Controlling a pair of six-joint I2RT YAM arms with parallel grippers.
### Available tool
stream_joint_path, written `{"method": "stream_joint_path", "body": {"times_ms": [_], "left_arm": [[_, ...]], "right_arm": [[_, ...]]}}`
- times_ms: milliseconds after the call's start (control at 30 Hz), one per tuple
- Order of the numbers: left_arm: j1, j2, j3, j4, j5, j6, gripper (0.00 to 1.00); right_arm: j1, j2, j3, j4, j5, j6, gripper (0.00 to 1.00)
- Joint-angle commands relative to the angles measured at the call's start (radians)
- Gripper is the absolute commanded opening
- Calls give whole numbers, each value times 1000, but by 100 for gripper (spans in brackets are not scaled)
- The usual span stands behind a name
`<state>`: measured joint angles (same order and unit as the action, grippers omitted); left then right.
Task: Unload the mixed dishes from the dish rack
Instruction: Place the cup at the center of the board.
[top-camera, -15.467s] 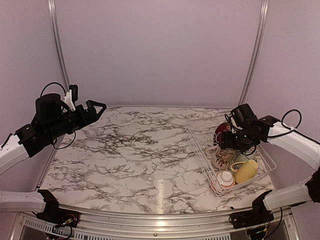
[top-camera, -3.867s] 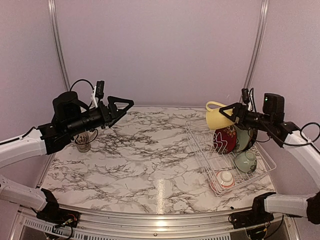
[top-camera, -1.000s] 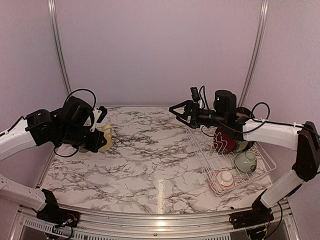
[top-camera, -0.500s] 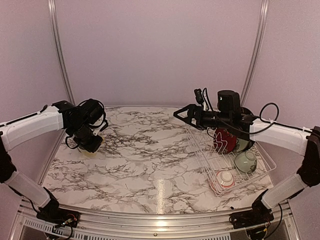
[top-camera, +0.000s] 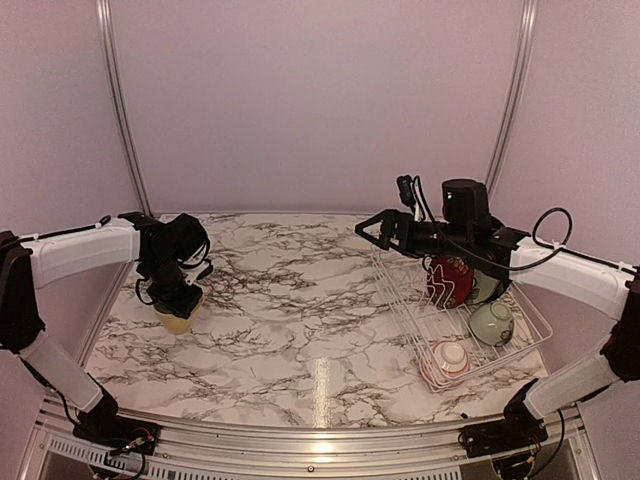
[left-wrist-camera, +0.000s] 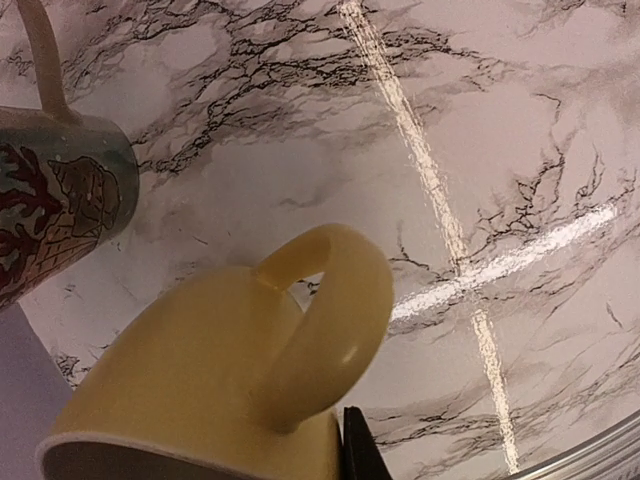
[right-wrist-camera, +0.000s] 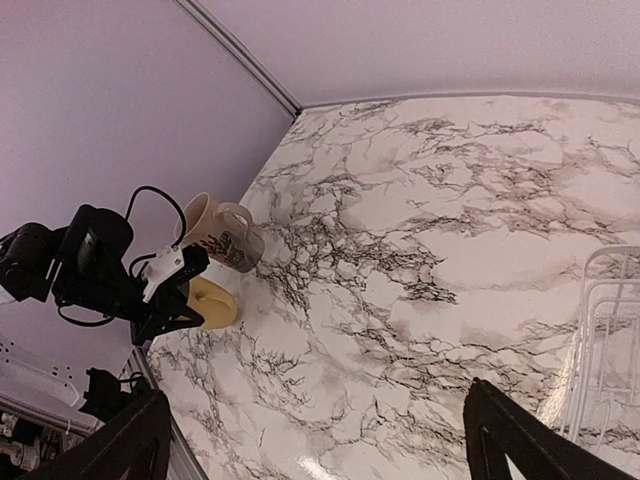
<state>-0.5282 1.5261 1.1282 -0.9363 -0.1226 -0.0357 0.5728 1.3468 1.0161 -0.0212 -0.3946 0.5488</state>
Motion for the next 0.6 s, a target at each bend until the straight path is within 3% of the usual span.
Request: {"method": "stream_joint_path", "body": {"times_ms": [0, 267, 567], "left_arm": [[11, 24, 12, 34, 41, 7, 0], [41, 40, 8, 33, 80, -74, 0], [46, 25, -24, 31, 63, -77, 11]], "right_arm": [[-8, 25, 9, -4, -10, 3, 98], [-6, 27, -5, 11, -11, 12, 98], [-7, 31, -5, 7, -18, 8, 98]]}}
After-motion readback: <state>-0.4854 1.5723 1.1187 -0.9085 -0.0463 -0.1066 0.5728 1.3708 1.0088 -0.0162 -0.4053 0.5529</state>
